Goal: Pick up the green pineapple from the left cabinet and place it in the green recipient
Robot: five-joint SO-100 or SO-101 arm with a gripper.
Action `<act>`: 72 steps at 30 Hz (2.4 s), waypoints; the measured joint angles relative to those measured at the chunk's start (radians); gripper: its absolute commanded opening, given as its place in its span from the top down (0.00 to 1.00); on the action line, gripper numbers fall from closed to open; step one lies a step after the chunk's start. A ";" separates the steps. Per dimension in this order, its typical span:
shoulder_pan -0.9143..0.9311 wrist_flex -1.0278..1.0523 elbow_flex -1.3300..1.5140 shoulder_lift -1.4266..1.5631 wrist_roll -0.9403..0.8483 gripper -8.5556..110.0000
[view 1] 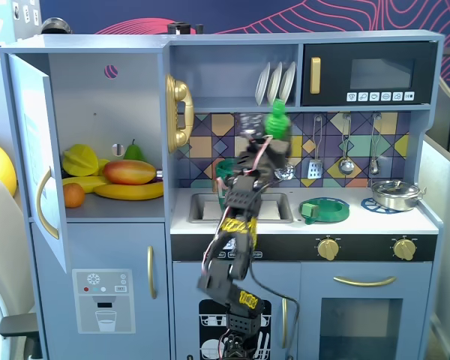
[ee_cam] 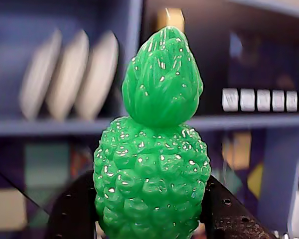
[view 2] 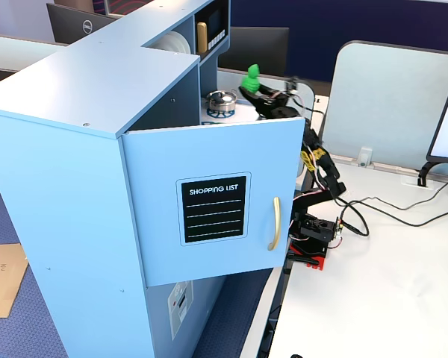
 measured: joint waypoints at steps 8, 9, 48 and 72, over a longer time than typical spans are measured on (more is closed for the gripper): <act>-0.061 0.000 -0.002 -0.219 0.038 0.93; -0.078 0.000 -0.002 -0.238 0.048 0.93; -0.407 -0.012 -0.147 -0.469 0.138 0.77; -0.410 0.008 -0.164 -0.451 0.295 0.61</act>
